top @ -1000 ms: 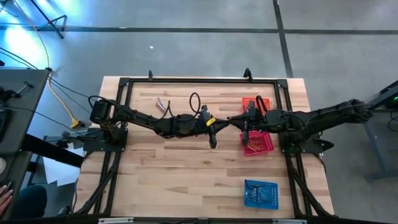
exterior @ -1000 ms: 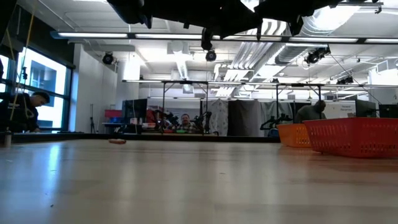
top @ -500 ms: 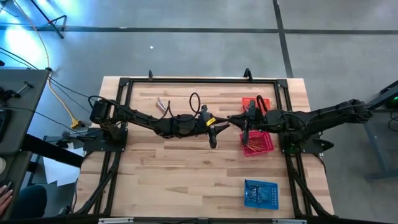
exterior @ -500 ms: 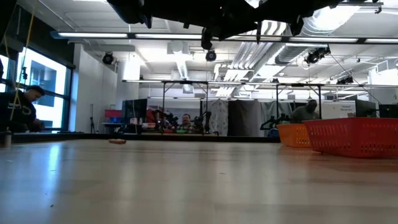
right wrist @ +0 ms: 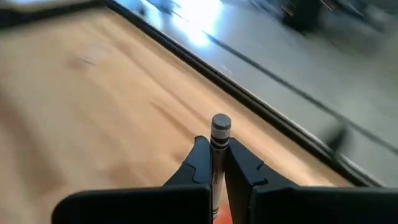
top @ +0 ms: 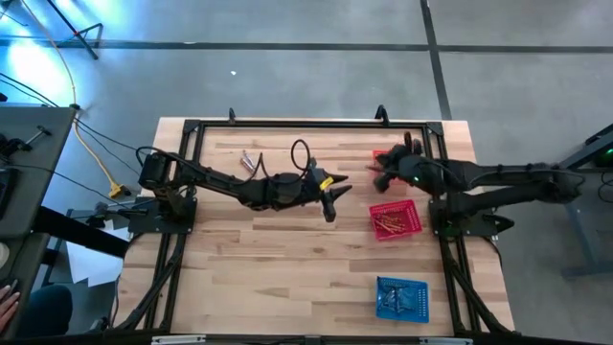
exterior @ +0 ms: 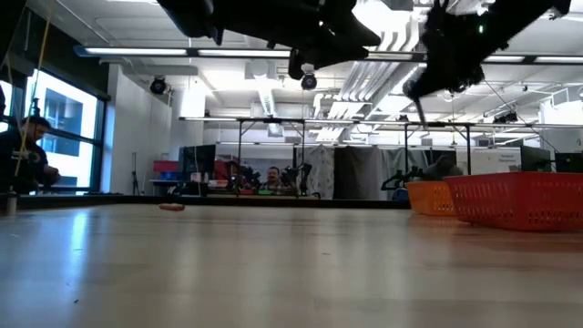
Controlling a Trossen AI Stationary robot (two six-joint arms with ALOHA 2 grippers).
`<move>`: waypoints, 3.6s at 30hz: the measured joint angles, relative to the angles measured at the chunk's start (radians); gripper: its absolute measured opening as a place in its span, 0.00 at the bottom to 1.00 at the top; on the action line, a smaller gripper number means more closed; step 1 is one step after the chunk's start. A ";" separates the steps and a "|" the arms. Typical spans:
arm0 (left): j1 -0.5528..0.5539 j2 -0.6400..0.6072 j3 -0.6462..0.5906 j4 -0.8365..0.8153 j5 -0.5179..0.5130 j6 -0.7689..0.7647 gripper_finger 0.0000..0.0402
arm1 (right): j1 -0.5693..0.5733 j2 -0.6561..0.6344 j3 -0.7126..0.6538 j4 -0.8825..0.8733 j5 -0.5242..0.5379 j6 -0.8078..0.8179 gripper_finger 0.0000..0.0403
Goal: Sort crayons
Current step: Put the gray crayon into the orange bin
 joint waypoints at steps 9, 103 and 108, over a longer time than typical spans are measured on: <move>0.000 0.000 0.000 -0.018 -0.004 0.000 0.31 | -0.224 0.132 0.000 -0.196 -0.012 0.124 0.00; 0.536 -0.024 -0.013 -1.477 -0.137 -1.000 0.29 | -0.096 0.100 0.237 -0.283 -0.182 -0.050 0.24; 0.536 -0.024 -0.087 -1.448 -0.132 -1.061 0.28 | -0.096 0.100 0.237 -0.283 -0.182 -0.050 0.24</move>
